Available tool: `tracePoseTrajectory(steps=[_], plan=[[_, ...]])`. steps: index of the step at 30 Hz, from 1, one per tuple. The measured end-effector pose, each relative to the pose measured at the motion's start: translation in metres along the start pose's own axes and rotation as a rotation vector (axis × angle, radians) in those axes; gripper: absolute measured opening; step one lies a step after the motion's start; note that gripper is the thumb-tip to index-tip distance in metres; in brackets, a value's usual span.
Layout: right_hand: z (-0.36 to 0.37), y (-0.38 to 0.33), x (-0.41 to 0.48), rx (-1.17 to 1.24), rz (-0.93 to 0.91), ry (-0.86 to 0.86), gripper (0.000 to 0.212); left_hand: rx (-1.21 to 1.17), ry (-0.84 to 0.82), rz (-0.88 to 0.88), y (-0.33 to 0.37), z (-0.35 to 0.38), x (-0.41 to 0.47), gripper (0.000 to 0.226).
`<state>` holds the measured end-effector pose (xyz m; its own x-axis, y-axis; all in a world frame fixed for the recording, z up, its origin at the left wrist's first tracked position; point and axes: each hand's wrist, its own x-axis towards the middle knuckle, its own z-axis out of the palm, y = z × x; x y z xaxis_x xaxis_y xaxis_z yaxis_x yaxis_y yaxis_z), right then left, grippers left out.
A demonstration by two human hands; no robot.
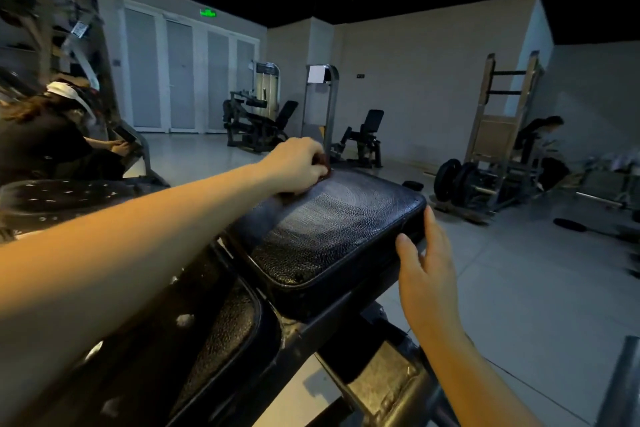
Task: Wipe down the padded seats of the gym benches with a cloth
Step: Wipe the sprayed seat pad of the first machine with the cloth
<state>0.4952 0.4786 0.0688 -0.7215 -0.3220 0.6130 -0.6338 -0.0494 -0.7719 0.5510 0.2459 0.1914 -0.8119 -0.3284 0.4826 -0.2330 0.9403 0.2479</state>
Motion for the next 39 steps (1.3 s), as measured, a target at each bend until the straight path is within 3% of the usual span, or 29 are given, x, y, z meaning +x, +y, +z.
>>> tracePoseTrajectory(steps=[2, 5, 8, 14, 18, 22, 25, 31, 35, 39], plan=[[-0.002, 0.001, 0.0, 0.004, 0.014, -0.011, 0.057, -0.046, 0.021, 0.041, 0.034, 0.011, 0.009, 0.022], [-0.004, -0.002, -0.001, 0.004, 0.017, -0.024, 0.056, -0.127, -0.035, 0.265, 0.078, 0.014, -0.012, 0.009], [-0.005, -0.002, -0.003, 0.021, 0.016, -0.027, 0.055, -0.149, -0.072, 0.386, 0.068, 0.0, -0.058, 0.002], [-0.002, -0.003, -0.003, 0.087, 0.0, -0.016, 0.055, 0.133, -0.095, 0.143, -0.017, -0.025, -0.043, 0.016], [-0.002, -0.004, -0.005, 0.076, -0.018, -0.033, 0.056, 0.039, -0.006, 0.025, 0.011, 0.003, 0.006, 0.017], [-0.006, -0.007, -0.006, 0.068, 0.003, -0.053, 0.056, -0.135, -0.013, 0.245, 0.073, 0.016, -0.009, 0.006], [-0.007, -0.008, -0.006, 0.056, -0.009, -0.049, 0.052, -0.191, -0.09, 0.429, 0.069, 0.002, -0.055, 0.003], [-0.005, -0.006, -0.007, 0.057, -0.014, -0.034, 0.056, 0.062, -0.073, 0.158, -0.021, -0.02, -0.04, 0.013], [-0.005, -0.005, -0.007, 0.046, -0.002, -0.043, 0.061, 0.06, -0.009, -0.008, -0.002, 0.002, 0.019, 0.022], [-0.006, -0.008, -0.007, 0.034, -0.008, -0.047, 0.062, -0.016, -0.031, 0.065, 0.036, 0.014, 0.037, 0.024]])
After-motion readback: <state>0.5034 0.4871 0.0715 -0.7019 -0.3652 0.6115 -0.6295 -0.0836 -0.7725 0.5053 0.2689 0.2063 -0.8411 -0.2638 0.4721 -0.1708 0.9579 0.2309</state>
